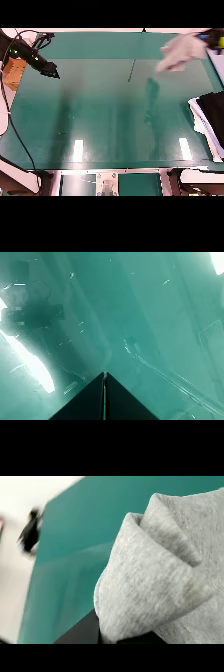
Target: Fold the shirts.
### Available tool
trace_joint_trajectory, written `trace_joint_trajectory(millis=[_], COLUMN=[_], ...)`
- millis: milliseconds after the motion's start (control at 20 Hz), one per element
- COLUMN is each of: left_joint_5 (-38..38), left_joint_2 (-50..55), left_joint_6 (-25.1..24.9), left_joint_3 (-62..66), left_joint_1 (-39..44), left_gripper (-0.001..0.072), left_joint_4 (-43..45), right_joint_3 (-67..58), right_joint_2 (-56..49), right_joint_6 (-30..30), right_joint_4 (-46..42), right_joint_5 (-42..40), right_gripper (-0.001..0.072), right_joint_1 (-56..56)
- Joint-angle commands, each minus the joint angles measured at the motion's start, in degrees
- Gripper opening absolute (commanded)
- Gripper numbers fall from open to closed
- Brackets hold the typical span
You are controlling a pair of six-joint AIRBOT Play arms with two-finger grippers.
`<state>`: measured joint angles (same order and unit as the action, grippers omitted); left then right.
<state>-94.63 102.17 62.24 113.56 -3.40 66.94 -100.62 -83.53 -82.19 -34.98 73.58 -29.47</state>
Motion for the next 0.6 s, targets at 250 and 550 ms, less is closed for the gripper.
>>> trace_joint_trajectory(millis=[250, 550], left_joint_5=[0.1, 0.4], left_joint_2=[0.0, 0.0], left_joint_6=[0.3, 0.3], left_joint_3=[0.0, 0.0], left_joint_1=[0.0, 0.0], left_gripper=[0.0022, 0.0022], left_joint_4=[-0.5, -1.8], right_joint_3=[-0.4, 7.8], right_joint_2=[5.9, 6.0], right_joint_6=[-12.3, -16.4], right_joint_4=[-24.2, -51.7], right_joint_5=[23.6, 31.5], right_gripper=[0.0013, 0.0015], right_joint_1=[-35.1, -39.8])
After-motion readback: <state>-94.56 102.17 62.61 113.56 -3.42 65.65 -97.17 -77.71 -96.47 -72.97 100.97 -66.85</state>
